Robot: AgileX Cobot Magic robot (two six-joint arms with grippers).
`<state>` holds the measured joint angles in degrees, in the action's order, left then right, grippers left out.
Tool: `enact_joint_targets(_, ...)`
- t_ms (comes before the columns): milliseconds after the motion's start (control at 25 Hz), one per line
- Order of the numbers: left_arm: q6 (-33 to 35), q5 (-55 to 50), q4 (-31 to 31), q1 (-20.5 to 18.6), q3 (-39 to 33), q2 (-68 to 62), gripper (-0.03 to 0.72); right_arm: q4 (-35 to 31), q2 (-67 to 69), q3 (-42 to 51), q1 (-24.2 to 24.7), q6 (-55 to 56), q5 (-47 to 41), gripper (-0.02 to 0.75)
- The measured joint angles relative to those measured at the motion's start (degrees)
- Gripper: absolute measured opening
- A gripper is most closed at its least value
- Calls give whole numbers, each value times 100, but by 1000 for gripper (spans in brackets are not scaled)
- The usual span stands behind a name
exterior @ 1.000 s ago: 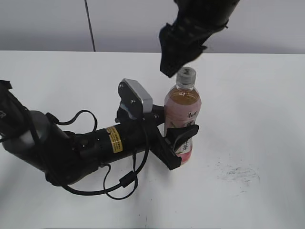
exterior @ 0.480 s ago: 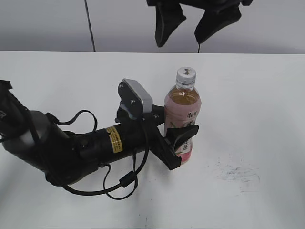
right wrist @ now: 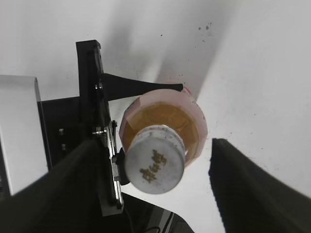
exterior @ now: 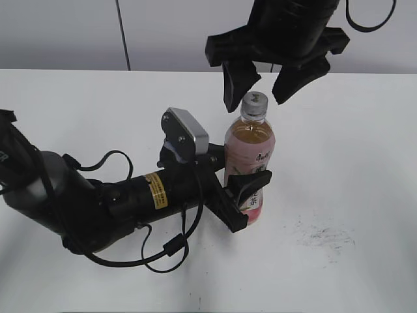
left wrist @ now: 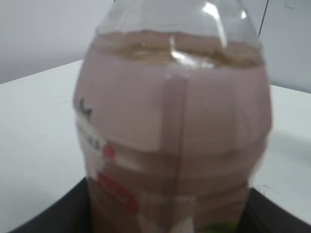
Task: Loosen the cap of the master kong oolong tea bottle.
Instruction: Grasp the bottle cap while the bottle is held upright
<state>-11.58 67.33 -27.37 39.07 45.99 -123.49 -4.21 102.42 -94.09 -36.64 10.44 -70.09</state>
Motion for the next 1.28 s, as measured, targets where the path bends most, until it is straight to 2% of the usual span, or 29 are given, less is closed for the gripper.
enact_joint_targets(200, 0, 0, 0, 0, 0, 0, 382, 0, 0, 0, 0, 4, 0, 335)
enact_joint_targets(280, 0, 0, 0, 0, 0, 0, 382, 5, 0, 0, 0, 6, 0, 281)
enact_joint_targets(440, 0, 5, 0, 0, 0, 0, 382, 5, 0, 0, 0, -209, 0, 274)
enact_joint_targets(600, 0, 5, 0, 0, 0, 0, 382, 5, 0, 0, 0, -1044, 0, 273)
enact_joint_targets(1040, 0, 5, 0, 0, 0, 0, 382, 0, 0, 0, 0, -5844, 0, 272)
enact_joint_targets(1280, 0, 0, 0, 0, 0, 0, 382, 0, 0, 0, 0, -7594, 0, 272)
